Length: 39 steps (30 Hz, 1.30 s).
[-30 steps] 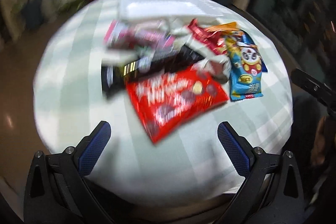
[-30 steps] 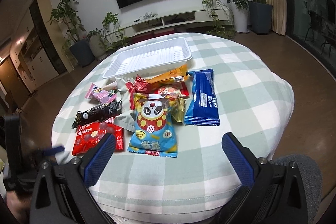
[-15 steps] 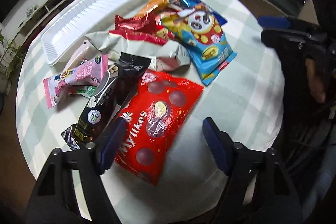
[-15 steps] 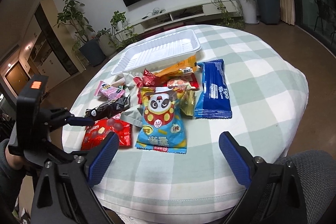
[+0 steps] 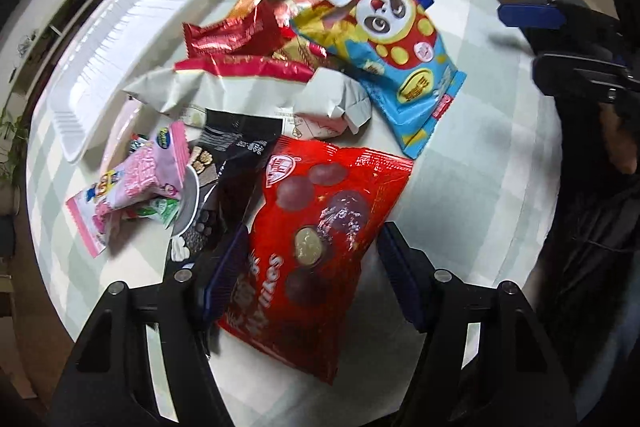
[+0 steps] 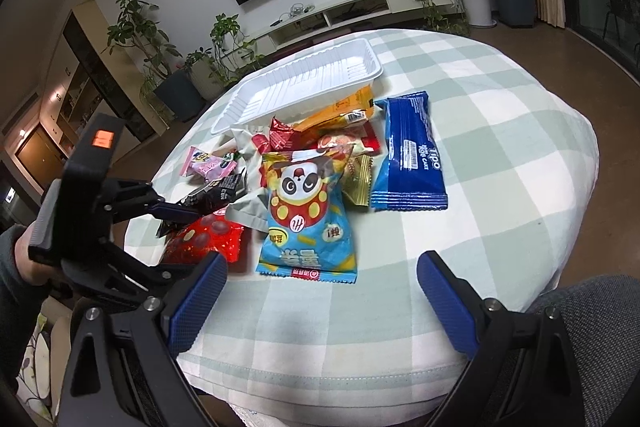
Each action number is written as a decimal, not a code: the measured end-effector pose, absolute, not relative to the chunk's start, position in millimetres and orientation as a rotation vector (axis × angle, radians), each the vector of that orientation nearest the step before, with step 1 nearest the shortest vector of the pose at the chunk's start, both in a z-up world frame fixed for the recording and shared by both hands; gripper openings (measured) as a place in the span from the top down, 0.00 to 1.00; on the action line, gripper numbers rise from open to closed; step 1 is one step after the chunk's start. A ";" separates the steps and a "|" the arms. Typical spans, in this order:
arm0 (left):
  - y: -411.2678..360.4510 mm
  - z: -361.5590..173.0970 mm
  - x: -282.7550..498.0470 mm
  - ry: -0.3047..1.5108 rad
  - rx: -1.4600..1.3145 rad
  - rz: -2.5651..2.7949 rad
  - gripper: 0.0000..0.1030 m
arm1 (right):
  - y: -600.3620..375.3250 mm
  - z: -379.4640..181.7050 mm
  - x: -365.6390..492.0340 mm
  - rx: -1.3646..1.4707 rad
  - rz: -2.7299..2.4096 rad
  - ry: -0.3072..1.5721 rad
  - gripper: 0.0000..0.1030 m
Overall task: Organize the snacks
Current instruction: 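Grasp the red Mylikes bag with the left tool while the right tool grasps the panda-print bag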
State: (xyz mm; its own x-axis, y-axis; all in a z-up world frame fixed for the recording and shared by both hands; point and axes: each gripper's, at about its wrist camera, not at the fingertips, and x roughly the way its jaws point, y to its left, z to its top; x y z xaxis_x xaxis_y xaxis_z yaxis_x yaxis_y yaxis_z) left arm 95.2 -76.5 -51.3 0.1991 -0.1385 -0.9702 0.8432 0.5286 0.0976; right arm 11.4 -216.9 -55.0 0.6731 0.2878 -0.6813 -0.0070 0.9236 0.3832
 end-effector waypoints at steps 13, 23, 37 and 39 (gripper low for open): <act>-76.9 -58.9 103.2 1.220 0.583 -0.763 0.68 | -215.9 -60.3 13.7 0.370 0.176 0.844 0.05; -45.6 -53.0 80.4 1.145 0.256 -0.712 0.69 | -213.0 -62.6 14.6 0.341 0.161 0.849 0.11; 34.2 -38.3 34.0 0.923 -0.422 -0.597 0.70 | -187.6 -62.6 49.0 0.281 0.152 0.902 0.13; 33.0 -41.6 33.7 0.920 -0.445 -0.606 0.70 | -185.9 -63.4 56.9 0.279 0.136 0.909 0.13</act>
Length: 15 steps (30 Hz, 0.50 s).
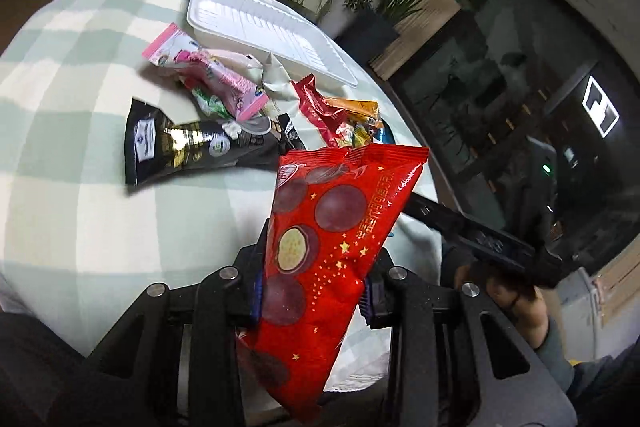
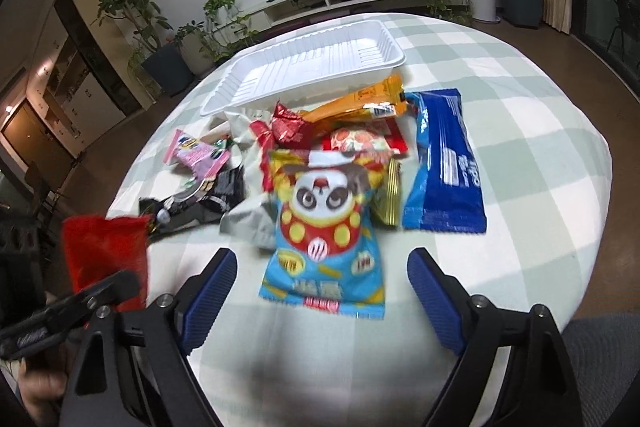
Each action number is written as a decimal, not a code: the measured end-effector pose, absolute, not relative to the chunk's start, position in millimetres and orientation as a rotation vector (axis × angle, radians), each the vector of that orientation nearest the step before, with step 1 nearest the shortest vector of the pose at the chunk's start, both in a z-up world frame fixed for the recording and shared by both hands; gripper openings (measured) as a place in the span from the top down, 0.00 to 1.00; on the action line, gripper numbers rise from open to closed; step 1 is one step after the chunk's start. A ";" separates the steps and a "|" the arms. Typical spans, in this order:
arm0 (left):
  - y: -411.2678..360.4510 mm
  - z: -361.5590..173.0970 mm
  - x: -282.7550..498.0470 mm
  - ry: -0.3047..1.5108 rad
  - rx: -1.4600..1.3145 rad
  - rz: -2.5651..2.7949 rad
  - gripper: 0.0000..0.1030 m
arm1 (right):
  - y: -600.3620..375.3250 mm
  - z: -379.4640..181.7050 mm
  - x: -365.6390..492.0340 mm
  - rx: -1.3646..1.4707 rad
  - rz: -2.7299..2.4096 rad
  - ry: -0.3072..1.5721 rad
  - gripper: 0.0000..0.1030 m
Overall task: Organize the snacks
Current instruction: 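Grasp the red Mylikes bag with the left tool while the right tool grasps the panda-print bag, then carry both bags over the white tray and open both tools to drop them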
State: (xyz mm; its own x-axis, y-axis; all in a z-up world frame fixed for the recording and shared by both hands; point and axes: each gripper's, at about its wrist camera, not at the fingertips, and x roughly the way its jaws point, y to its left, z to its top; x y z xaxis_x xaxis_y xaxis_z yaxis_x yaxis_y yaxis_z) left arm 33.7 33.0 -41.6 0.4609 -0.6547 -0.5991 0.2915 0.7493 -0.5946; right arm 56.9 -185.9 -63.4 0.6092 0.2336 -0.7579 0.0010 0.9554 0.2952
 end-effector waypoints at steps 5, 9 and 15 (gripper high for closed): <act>43.2 -44.3 26.0 0.906 -0.496 -0.628 0.70 | -182.4 -73.3 75.0 0.273 0.108 0.937 0.19; 46.1 -47.4 25.9 0.901 -0.516 -0.642 0.70 | -176.4 -85.8 82.1 0.246 0.115 0.984 0.30; 45.0 -52.1 26.3 0.898 -0.521 -0.647 0.70 | -176.2 -85.5 83.9 0.227 0.127 0.962 0.45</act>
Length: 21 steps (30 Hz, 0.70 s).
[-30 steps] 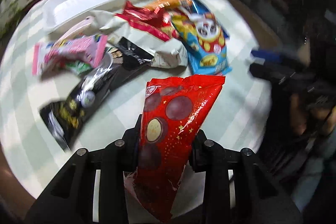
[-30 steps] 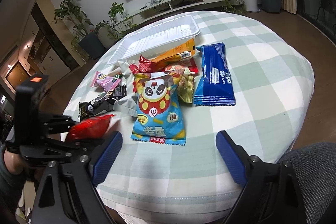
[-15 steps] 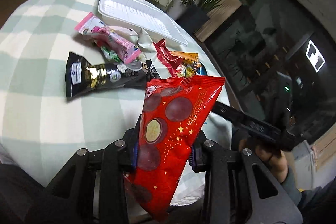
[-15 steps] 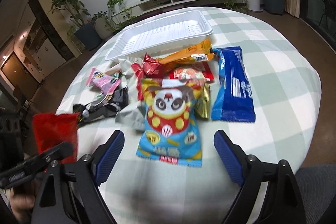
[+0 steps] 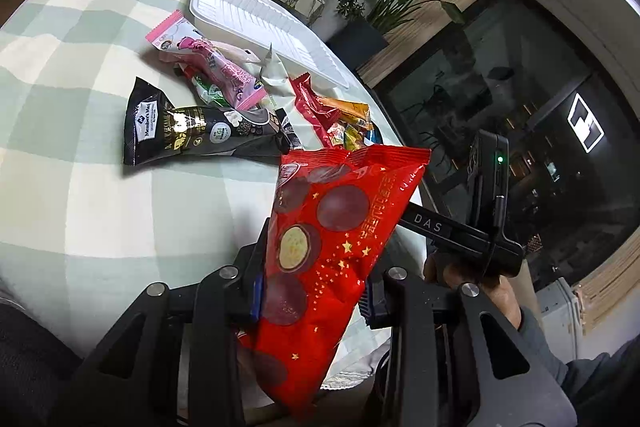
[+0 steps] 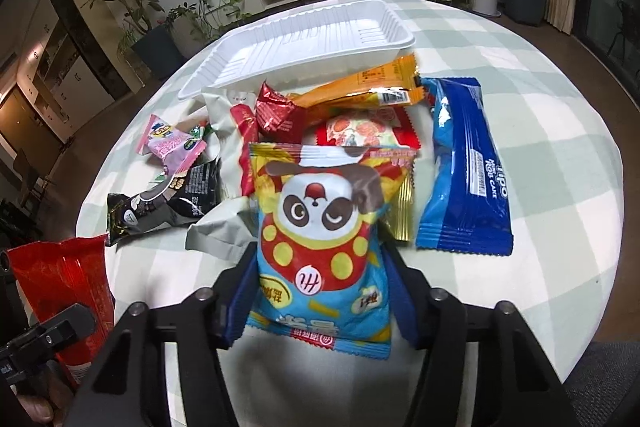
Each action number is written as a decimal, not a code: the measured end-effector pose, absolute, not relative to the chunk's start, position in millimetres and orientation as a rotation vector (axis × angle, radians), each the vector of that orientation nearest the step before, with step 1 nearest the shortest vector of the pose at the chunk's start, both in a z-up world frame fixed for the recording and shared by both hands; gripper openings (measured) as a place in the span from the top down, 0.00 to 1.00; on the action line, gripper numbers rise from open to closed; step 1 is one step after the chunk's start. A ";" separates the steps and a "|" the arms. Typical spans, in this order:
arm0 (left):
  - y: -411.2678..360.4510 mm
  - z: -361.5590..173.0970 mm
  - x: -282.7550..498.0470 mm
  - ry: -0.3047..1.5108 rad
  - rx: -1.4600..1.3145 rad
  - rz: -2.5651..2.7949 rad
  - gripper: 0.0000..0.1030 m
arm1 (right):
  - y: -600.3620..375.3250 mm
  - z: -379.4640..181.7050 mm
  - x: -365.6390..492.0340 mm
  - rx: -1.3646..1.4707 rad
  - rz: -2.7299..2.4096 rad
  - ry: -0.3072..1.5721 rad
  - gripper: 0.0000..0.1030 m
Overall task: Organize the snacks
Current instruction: 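Carry both bags over the white tray and open both tools to drop them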
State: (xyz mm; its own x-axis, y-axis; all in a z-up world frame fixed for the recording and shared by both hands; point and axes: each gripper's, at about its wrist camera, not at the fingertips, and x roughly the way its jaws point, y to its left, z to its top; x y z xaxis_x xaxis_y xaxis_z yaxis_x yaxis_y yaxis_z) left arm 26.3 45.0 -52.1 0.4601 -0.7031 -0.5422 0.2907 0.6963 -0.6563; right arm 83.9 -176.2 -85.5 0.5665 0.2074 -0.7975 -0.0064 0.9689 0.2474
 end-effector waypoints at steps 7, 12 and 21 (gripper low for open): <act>49.9 -52.8 21.3 0.893 -0.527 -0.638 0.70 | -181.0 -84.5 76.7 0.275 0.151 0.959 0.55; 54.4 -46.5 16.7 0.891 -0.528 -0.633 0.70 | -188.0 -75.6 62.5 0.343 0.170 0.936 0.55; 86.7 -9.7 31.3 0.842 -0.576 -0.593 0.70 | -234.5 -35.2 56.0 0.482 0.176 0.838 0.55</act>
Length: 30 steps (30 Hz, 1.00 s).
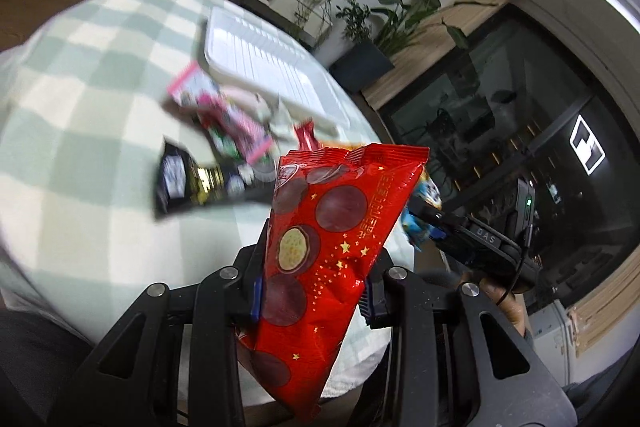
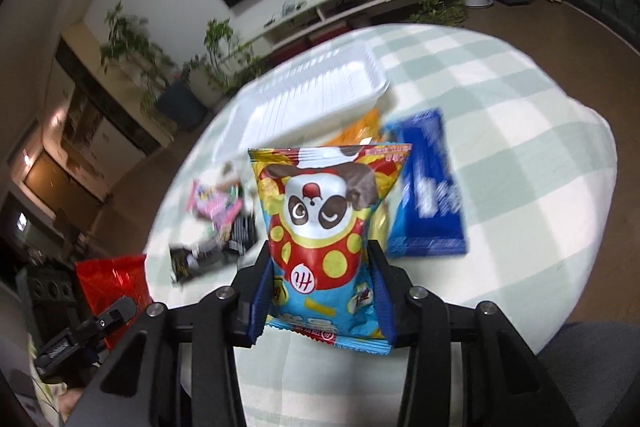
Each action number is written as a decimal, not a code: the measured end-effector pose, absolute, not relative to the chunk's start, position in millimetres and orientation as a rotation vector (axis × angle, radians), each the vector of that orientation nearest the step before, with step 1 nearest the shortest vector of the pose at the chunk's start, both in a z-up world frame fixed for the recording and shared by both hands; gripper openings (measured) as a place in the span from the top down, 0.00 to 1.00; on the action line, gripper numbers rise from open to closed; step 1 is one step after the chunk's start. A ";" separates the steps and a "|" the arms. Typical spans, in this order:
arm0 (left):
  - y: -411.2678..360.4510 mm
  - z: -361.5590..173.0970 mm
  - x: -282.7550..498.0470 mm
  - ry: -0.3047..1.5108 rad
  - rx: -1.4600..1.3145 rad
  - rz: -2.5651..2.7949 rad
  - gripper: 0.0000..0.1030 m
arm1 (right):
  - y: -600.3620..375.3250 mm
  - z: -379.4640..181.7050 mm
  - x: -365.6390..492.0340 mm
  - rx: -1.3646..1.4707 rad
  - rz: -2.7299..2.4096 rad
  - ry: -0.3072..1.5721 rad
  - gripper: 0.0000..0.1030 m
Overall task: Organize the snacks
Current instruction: 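Carry both bags over the white tray and open both tools to drop them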
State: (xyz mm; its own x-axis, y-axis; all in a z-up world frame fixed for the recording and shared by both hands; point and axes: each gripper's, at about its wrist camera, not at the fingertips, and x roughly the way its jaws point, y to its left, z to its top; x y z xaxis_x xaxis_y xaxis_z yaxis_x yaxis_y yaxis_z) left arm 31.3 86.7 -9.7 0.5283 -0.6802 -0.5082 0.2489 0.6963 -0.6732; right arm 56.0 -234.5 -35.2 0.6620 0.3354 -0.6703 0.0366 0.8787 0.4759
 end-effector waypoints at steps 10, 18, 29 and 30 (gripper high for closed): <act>108.9 57.5 109.9 0.817 -0.438 -0.480 0.70 | -302.0 11.6 104.8 0.523 0.138 0.736 0.55; 60.0 86.1 229.3 0.896 -0.250 -0.442 0.70 | -271.3 41.8 208.9 0.417 0.241 0.749 0.55; 12.4 23.4 335.2 1.057 -0.130 -0.340 0.70 | -226.1 -13.9 319.3 0.264 0.233 0.950 0.55; 8.4 14.5 343.1 1.069 -0.124 -0.332 0.70 | -226.4 -19.2 323.3 0.263 0.233 0.959 0.55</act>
State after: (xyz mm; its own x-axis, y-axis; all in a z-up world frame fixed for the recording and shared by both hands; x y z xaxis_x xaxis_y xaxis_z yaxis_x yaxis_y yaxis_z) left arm 343.1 8.4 14.5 0.4367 -0.3254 -0.8387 0.2062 0.9437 -0.2588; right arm 323.3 -226.4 -19.2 0.5541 0.3102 -0.7725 -0.0792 0.9434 0.3220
